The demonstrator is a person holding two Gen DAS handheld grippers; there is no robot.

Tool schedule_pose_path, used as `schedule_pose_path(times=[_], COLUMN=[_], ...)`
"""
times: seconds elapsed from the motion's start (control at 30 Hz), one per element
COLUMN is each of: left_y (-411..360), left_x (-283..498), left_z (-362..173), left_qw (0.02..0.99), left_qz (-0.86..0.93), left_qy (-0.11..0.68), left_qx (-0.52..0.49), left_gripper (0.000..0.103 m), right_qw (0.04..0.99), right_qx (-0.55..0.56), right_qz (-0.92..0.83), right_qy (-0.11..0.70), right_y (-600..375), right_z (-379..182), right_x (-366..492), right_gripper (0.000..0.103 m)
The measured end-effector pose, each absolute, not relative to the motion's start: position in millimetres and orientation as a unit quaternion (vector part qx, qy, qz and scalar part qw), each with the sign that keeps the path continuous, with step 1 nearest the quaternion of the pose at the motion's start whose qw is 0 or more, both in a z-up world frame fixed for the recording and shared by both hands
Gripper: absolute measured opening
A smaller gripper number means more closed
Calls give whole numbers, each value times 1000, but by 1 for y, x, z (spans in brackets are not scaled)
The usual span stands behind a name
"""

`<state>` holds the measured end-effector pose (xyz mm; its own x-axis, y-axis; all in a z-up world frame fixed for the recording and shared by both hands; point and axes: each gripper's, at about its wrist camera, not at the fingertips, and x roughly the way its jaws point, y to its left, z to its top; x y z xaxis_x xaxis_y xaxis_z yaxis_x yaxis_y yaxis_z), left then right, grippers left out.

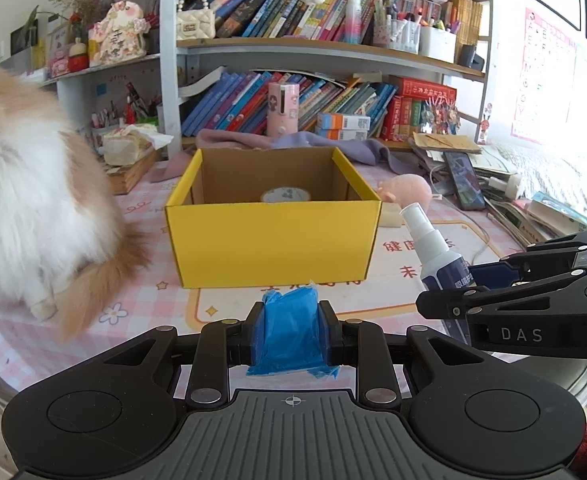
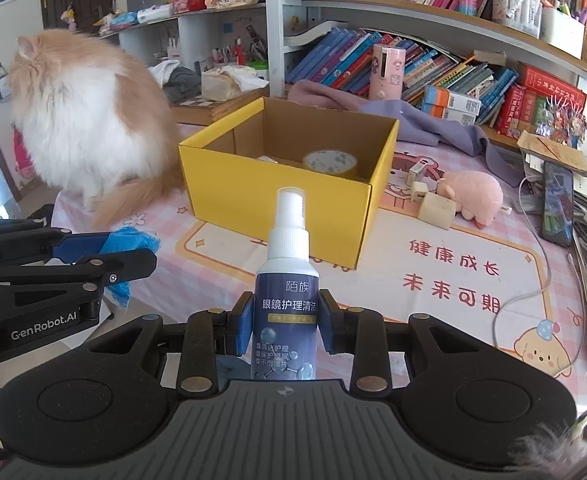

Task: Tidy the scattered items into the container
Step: 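Lift the eraser in the left tool and bottle in the right tool toward the yellow box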

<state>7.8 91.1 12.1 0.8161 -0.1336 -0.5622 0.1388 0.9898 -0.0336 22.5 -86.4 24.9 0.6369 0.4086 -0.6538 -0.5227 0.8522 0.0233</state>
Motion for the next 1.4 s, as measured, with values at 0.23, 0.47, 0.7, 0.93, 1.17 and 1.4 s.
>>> schedule_pose_path(times=[0.23,0.47,0.7,0.93,1.17,1.4], left_y=[97,96,96,98,105,113], left_x=[9,12,16,31,58,92], left_z=[14,8,13,27,45,58], left_qw=[954,950,953,959,967,972], left_qz=[-65,-69,-74,-75,-64,-56], left_qy=[292,305,295,273,246,227], left_qx=[-2,0,11,11,16,20], left_gripper=[25,24,24,24,24,24], right_qw=[898,893,898,903,909,914], right_qx=[-96,-85,-76,-68,-73,-74], right_qz=[265,263,262,270,290,300], right_qy=[338,355,346,326,290,263], right_y=[-79,-80,-80,-77,-64,-54], right_z=[27,20,26,42,64,83], right_x=[24,28,33,50,77,116], right_gripper=[31,31,31,31,31,31])
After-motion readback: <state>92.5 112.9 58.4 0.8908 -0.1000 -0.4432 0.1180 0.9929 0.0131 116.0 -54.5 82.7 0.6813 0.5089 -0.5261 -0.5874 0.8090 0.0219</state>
